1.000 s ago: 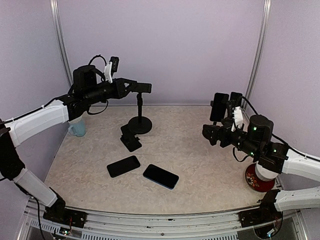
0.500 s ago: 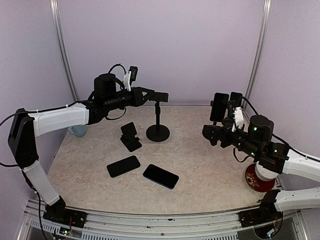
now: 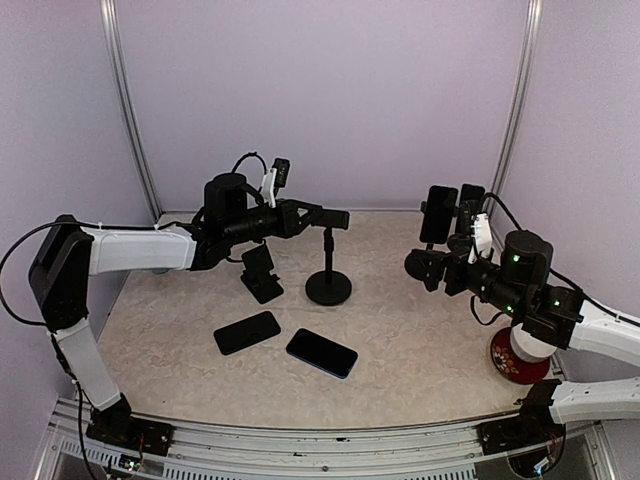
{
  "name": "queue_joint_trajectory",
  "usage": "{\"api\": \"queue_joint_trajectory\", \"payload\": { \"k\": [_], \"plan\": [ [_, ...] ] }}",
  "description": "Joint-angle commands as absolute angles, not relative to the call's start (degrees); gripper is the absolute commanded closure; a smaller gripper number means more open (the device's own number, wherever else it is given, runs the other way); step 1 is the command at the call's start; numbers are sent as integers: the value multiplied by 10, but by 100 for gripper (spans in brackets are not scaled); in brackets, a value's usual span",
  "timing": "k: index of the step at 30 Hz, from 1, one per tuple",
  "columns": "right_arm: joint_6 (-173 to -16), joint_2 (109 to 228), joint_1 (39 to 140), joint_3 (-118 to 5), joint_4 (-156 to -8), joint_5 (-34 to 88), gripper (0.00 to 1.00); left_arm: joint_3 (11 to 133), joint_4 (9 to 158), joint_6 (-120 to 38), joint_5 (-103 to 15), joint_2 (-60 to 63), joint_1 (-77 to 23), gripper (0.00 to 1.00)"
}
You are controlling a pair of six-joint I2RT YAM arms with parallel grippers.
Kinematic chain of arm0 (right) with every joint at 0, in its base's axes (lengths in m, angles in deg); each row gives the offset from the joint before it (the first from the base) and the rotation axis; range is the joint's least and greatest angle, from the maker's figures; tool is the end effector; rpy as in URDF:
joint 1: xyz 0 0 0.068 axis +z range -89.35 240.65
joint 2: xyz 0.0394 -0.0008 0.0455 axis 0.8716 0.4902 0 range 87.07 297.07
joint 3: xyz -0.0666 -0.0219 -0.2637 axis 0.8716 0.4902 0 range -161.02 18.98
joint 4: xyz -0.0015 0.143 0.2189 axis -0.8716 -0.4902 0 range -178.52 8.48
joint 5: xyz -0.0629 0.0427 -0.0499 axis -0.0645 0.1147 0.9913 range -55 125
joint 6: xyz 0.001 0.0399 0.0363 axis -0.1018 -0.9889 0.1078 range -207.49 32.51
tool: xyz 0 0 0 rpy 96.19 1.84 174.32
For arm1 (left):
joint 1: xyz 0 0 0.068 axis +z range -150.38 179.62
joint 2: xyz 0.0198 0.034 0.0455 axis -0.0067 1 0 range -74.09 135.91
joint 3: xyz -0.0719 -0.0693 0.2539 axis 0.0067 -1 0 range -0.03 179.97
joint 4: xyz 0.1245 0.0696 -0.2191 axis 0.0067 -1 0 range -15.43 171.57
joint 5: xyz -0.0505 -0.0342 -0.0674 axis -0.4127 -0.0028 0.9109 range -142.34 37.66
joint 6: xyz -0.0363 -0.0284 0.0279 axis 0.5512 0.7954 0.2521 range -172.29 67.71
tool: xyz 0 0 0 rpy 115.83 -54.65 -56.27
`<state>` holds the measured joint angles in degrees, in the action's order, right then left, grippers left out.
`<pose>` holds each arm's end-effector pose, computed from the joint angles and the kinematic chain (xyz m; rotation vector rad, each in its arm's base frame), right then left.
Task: Place the phone on the phone stand
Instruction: Place the phone stand at the center of the board.
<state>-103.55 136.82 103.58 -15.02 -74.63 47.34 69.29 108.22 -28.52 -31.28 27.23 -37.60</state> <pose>0.1583 0.1369 0.2895 -0.2490 1.7384 0.5725 0.3252 -0.2631 0.2834 0.5009 1.7096 -1.0930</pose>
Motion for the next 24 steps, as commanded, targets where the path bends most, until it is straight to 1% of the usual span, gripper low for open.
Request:
{"api": "queue_joint_trajectory", "payload": {
  "k": [1, 4, 10, 11, 13, 17, 19, 23, 24],
  "plan": [
    [-1039, 1359, 1030, -144, -741, 481, 0, 682, 1178, -279, -302, 255, -381, 87],
    [-1040, 1365, 1030, -142, -737, 481, 0, 667, 1185, -278, -305, 251, -381, 79],
    [-1042, 1371, 1030, -141, -733, 481, 0, 652, 1187, -278, -301, 240, -381, 69],
    [-1043, 1372, 1030, -142, -732, 482, 0, 648, 1187, -278, -301, 237, -381, 64],
    [-1044, 1374, 1030, -140, -729, 481, 0, 637, 1188, -278, -305, 229, -381, 51],
    [-1044, 1384, 1030, -141, -723, 480, 0, 615, 1185, -282, -321, 205, -381, 30],
    [-1044, 1391, 1029, -141, -719, 478, 0, 602, 1183, -284, -333, 189, -381, 22],
    [-1045, 1404, 1029, -145, -713, 474, 0, 569, 1171, -288, -375, 148, -380, 2],
    [-1045, 1407, 1029, -146, -712, 472, 0, 559, 1165, -290, -386, 136, -380, 1]
  ]
}}
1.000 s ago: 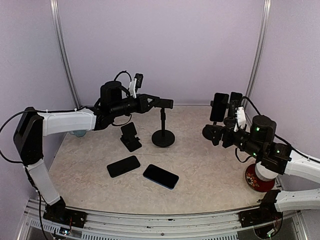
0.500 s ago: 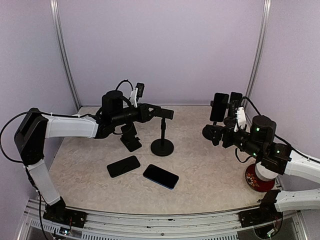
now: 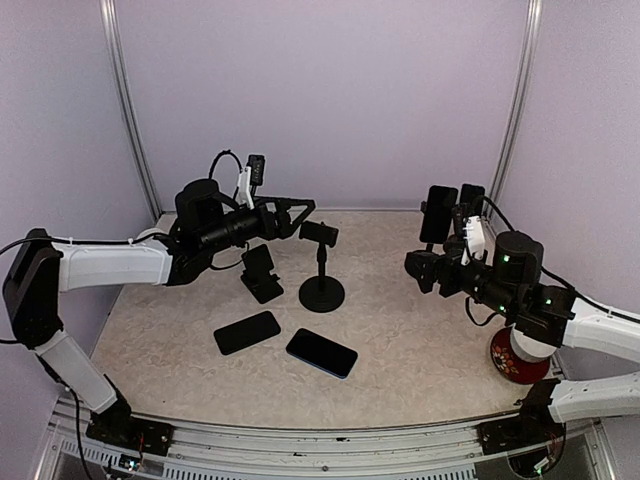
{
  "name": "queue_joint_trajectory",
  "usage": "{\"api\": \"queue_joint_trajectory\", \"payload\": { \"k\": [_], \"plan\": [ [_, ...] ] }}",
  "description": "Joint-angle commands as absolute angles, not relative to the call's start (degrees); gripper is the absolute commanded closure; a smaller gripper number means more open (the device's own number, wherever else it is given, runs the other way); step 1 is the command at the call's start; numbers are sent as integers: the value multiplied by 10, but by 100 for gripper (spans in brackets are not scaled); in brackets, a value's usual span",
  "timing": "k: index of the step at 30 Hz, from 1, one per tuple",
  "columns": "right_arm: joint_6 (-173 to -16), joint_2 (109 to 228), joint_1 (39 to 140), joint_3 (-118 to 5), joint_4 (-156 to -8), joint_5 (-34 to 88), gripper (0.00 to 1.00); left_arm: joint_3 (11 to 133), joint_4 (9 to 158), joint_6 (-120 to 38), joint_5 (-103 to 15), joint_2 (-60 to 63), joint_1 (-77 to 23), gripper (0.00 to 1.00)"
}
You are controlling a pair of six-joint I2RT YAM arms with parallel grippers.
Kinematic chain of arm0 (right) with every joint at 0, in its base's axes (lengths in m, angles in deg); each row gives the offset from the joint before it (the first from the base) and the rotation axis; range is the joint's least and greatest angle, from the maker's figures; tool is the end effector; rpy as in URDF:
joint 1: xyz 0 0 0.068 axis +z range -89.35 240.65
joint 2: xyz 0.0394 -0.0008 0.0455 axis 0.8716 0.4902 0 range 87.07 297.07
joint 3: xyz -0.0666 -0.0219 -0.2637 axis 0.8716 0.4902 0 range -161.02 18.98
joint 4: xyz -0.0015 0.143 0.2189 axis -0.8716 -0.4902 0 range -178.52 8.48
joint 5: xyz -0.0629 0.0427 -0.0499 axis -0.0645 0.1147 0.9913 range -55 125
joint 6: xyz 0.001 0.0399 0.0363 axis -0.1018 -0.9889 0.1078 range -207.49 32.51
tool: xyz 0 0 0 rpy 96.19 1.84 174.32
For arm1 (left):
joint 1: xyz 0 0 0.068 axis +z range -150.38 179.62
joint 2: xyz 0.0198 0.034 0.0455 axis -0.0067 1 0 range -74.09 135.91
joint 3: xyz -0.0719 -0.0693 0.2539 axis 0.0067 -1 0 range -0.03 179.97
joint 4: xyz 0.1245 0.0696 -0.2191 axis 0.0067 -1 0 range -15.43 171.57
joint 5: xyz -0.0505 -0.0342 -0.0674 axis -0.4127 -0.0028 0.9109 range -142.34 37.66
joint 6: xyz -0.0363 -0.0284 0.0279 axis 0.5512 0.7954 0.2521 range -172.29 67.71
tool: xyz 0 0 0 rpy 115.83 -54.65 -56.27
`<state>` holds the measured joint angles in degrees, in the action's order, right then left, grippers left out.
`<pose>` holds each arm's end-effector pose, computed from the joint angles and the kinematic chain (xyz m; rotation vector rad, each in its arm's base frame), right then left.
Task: Place the phone on the phone stand
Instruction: Place the phone stand at the center of the board, then adjust the phone stand at the center of the board.
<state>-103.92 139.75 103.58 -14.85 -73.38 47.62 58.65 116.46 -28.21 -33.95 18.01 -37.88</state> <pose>0.1650 0.1429 0.2809 -0.2493 1.7695 0.5590 0.2906 -0.2372 0.2952 0.4595 1.5879 -1.0832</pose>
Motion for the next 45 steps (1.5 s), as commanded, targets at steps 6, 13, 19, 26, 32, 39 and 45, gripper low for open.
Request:
{"api": "queue_joint_trajectory", "payload": {
  "k": [6, 13, 19, 26, 32, 39, 45],
  "plan": [
    [-1047, 1415, 1028, -147, -704, 466, 0, 508, 1097, -300, -520, 65, -386, 1],
    [-1050, 1426, 1027, -149, -697, 459, 0, 440, 1044, -287, -641, 19, -386, 1],
    [-1050, 1440, 1027, -156, -692, 453, 0, 389, 1040, -272, -658, 43, -370, 1],
    [-1049, 1448, 1027, -157, -689, 452, 0, 369, 1073, -262, -609, 106, -315, 1],
    [-1048, 1439, 1027, -152, -693, 456, 0, 376, 1090, -265, -573, 170, -286, 1],
    [-1048, 1434, 1026, -151, -697, 457, 0, 386, 1091, -266, -557, 209, -259, 1],
    [-1048, 1435, 1026, -150, -696, 455, 0, 387, 1068, -278, -593, 189, -244, 1]
  ]
}}
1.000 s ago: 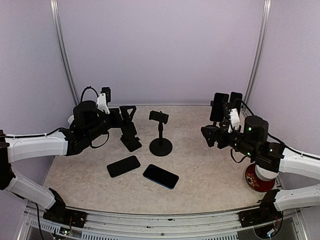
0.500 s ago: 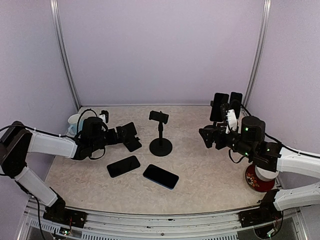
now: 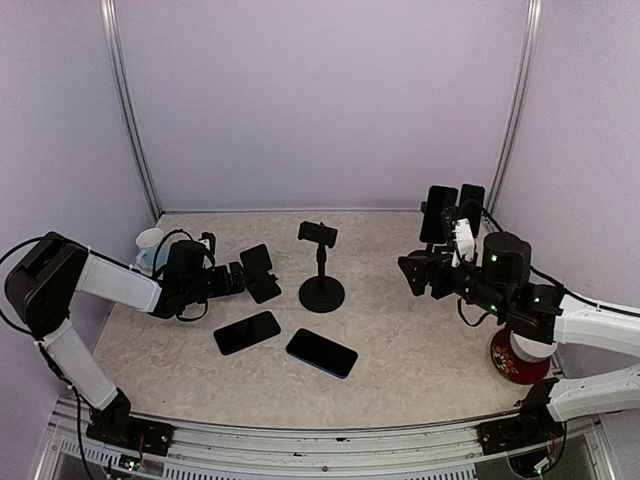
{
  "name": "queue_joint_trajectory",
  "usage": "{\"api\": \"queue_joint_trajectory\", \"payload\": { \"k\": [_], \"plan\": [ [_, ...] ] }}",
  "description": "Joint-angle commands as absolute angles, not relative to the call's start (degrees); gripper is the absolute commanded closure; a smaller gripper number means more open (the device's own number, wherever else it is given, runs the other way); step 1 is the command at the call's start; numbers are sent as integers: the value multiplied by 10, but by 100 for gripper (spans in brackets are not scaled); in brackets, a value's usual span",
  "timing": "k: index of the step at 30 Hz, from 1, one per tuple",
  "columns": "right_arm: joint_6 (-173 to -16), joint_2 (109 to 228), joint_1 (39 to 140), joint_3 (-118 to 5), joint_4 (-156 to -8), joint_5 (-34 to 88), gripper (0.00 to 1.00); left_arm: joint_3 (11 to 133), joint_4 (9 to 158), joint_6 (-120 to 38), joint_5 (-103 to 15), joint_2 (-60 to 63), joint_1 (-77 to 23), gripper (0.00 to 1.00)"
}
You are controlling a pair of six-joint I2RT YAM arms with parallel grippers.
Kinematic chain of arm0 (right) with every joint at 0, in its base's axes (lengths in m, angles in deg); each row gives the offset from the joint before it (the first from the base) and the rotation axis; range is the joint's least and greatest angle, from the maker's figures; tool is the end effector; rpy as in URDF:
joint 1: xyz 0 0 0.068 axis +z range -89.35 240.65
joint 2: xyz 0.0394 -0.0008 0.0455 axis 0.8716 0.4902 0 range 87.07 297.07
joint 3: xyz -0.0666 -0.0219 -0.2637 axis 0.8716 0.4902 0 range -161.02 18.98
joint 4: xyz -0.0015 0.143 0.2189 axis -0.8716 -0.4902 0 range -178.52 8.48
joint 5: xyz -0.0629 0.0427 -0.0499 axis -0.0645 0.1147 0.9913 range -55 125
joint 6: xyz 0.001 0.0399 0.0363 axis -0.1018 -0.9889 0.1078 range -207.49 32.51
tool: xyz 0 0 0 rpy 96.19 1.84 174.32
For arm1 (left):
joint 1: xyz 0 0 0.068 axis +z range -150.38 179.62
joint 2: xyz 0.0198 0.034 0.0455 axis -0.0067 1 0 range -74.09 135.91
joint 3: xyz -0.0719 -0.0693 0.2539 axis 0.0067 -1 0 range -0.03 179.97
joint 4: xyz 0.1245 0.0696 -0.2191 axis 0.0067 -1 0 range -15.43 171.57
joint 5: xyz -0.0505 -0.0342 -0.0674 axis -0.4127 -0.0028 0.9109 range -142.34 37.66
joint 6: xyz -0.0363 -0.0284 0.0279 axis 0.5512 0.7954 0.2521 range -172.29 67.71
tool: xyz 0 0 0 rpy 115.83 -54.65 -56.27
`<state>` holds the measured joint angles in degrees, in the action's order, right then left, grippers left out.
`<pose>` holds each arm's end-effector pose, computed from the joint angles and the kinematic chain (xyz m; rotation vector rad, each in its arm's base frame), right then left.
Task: Place the phone on the phone stand
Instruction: Adjust the phone stand at the center of the board.
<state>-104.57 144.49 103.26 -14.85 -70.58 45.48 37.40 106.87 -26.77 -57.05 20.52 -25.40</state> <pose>0.1757 0.1529 0.2690 -0.2721 1.8054 0.5803 0.2888 -0.1316 0.1455 -0.0587 2.1551 -0.4311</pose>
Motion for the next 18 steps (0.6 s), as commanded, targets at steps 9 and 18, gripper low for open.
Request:
{"api": "queue_joint_trajectory", "payload": {
  "k": [9, 18],
  "plan": [
    [-1052, 1447, 1025, -149, -689, 447, 0, 404, 1042, -286, -629, 189, -210, 1],
    [-1052, 1452, 1025, -150, -688, 447, 0, 383, 1096, -283, -554, 169, -219, 1]
  ]
}}
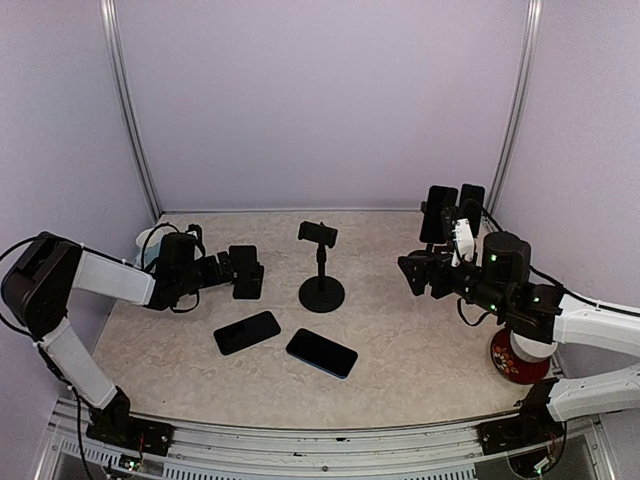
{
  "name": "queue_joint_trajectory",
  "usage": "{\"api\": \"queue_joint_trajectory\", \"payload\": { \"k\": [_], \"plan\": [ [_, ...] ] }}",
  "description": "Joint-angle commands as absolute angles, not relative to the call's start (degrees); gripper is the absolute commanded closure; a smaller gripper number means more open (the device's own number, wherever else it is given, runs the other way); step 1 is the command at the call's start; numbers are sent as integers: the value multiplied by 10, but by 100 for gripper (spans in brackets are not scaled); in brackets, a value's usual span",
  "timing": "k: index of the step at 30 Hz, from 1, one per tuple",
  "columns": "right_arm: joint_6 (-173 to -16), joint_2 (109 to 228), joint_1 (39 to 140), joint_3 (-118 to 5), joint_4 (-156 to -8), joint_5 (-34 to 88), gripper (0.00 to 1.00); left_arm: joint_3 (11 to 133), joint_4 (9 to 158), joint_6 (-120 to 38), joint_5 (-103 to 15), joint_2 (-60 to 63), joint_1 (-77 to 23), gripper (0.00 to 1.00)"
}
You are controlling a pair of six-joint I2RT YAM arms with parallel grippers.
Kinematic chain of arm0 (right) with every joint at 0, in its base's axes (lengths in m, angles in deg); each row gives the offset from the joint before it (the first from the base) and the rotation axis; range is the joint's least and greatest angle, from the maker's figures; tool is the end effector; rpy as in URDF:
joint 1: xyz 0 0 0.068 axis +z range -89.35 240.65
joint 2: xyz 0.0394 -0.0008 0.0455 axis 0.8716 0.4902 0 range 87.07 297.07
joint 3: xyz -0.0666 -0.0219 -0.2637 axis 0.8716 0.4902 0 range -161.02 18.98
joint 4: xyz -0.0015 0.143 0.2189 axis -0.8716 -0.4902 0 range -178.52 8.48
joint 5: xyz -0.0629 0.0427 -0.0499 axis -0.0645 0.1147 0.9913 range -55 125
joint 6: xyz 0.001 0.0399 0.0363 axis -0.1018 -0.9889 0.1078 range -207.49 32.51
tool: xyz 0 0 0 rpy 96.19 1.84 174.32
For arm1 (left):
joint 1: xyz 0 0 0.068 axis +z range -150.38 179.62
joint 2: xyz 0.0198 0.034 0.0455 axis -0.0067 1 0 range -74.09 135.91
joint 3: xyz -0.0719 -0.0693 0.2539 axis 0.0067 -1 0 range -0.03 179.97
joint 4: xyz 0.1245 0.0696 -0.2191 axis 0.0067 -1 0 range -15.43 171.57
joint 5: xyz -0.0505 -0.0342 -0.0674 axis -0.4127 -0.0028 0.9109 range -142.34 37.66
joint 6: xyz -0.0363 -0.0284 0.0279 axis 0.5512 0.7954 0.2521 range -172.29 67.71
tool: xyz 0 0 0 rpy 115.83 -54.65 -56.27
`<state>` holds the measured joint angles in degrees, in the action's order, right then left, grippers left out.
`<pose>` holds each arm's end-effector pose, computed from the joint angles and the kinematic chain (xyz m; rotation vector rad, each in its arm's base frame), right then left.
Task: Place the phone on the phone stand
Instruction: Adjust the phone stand at the center of the board.
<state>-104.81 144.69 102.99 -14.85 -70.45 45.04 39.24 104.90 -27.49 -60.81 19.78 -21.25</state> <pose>0.1767 0.1527 0.2685 -0.2702 1.8081 0.5861 0.3027 -0.1098 0.1553 -0.1614 2.1202 -0.3189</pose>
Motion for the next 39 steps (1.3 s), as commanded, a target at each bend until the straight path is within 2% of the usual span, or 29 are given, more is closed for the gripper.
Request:
{"api": "queue_joint_trajectory", "payload": {
  "k": [1, 4, 8, 35, 39],
  "plan": [
    [-1052, 1454, 1024, -150, -686, 446, 0, 379, 1110, -283, -532, 165, -220, 1],
    [-1053, 1463, 1024, -153, -682, 442, 0, 373, 1137, -276, -481, 159, -224, 1],
    [-1054, 1472, 1024, -155, -678, 437, 0, 378, 1148, -268, -468, 160, -236, 1],
    [-1053, 1462, 1020, -142, -682, 439, 0, 501, 1042, -316, -575, 273, -277, 1],
    [-1054, 1461, 1018, -140, -681, 439, 0, 504, 1040, -331, -582, 274, -280, 7]
  ]
}}
